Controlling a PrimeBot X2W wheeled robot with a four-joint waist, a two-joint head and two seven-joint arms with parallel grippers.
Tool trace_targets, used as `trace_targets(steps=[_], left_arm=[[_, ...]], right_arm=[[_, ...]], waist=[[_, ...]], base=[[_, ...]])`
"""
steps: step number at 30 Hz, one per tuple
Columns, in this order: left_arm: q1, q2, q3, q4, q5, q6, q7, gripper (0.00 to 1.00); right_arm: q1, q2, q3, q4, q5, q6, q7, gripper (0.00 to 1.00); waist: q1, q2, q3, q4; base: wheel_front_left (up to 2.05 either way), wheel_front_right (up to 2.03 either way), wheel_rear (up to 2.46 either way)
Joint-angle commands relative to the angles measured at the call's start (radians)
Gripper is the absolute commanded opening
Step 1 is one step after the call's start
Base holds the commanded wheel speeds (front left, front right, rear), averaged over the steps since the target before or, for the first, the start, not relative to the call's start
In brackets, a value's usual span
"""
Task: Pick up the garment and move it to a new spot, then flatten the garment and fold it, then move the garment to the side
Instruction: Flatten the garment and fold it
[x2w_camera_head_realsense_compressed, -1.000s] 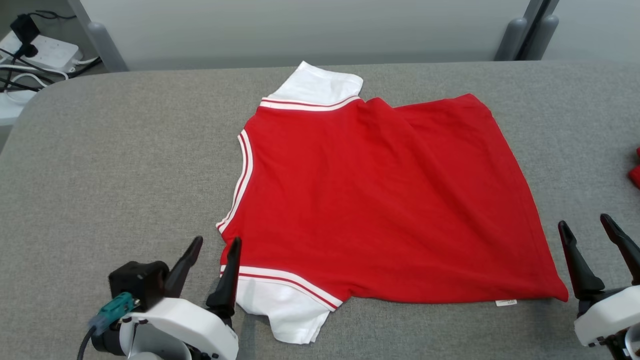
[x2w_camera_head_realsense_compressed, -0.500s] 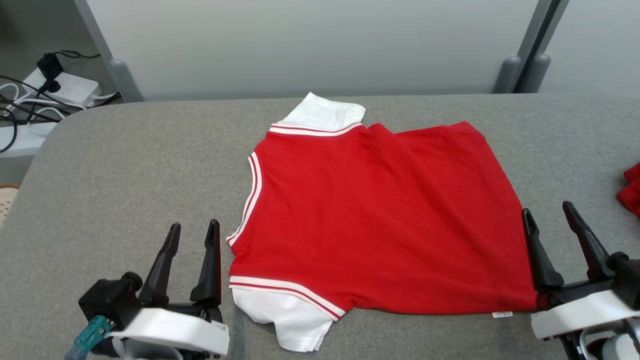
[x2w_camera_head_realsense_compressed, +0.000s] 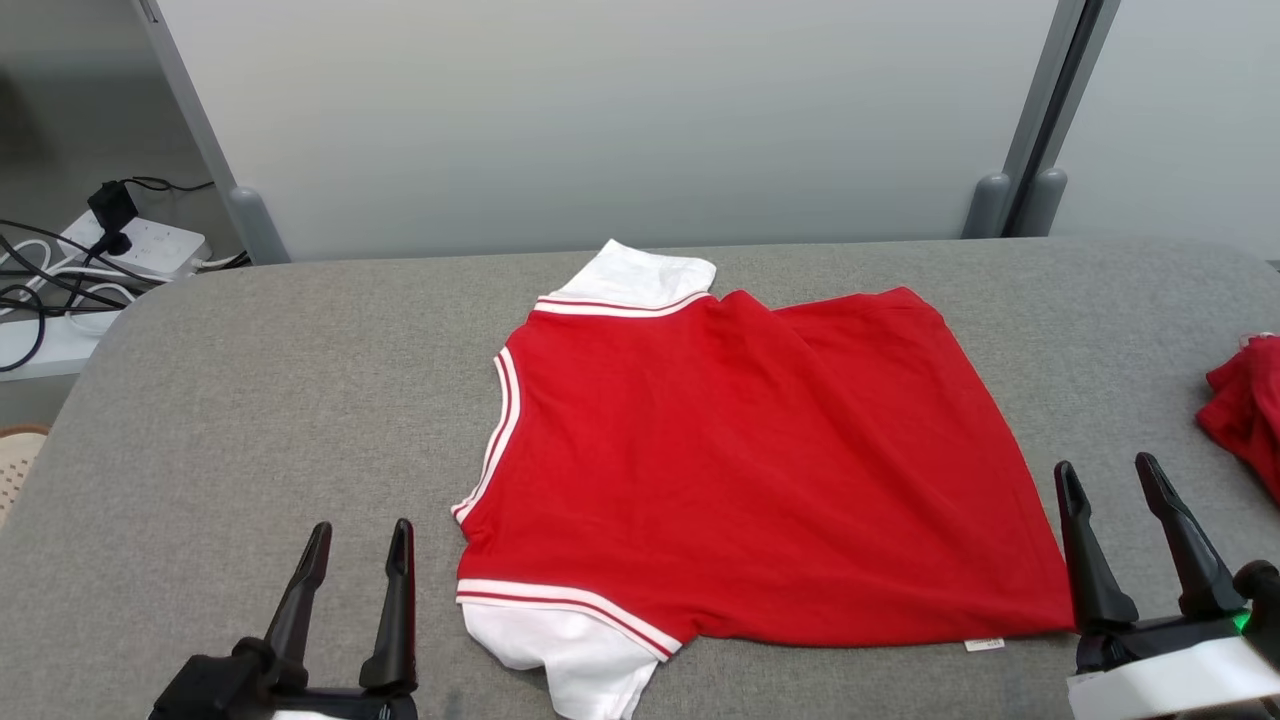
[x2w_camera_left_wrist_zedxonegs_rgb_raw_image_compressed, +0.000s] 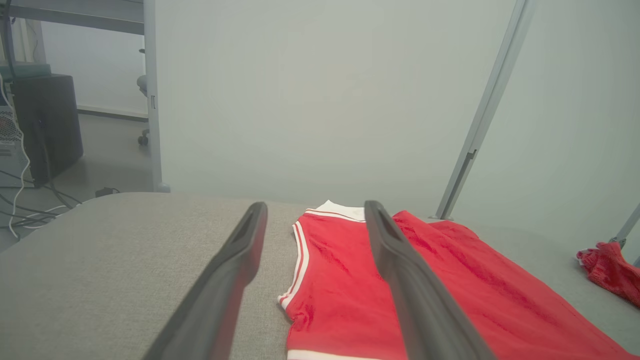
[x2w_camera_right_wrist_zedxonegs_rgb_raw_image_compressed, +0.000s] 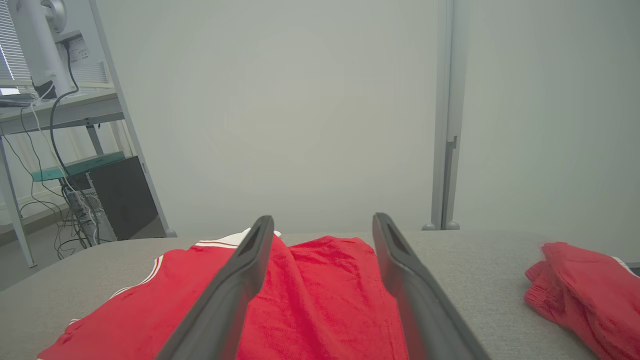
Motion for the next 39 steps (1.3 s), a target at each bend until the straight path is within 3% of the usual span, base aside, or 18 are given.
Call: trace_targets(steps=[1,10,20,29,39], left_arm=[[-0.008,-0.008,0.059,-0.021,0.035,-0.025,-0.01,1.0],[0.039,-0.068,0.148,0.004,0.117,-0.111,-0.01,1.0],[0.037,-0.085,0.174,0.032,0.142,-0.147,-0.01,1.0],[0.015,-0.07,0.098,0.277,0.17,-0.164,0.046,1.0],[-0.113,-0.07,0.0,0.428,0.163,-0.194,0.129,1.0]], right_arm=[[0.002,-0.015,0.011,-0.03,0.009,0.0,-0.013,1.0],[0.03,-0.015,0.013,-0.042,0.015,0.0,-0.013,1.0],[0.027,-0.018,0.019,-0.041,0.016,0.0,-0.013,1.0],[0.02,-0.023,0.021,-0.051,0.019,0.0,-0.014,1.0],[-0.012,-0.043,0.024,-0.074,0.027,0.0,-0.014,1.0]], waist=[[0.0,0.0,-0.004,-0.003],[0.0,0.0,0.0,-0.005],[0.0,0.0,0.007,0.001],[0.0,0.0,0.022,0.005],[0.0,0.0,0.074,-0.003]], base=[[0.0,0.0,0.0],[0.0,0.0,0.0],[0.0,0.0,0.0],[0.0,0.0,0.0],[0.0,0.0,0.0]])
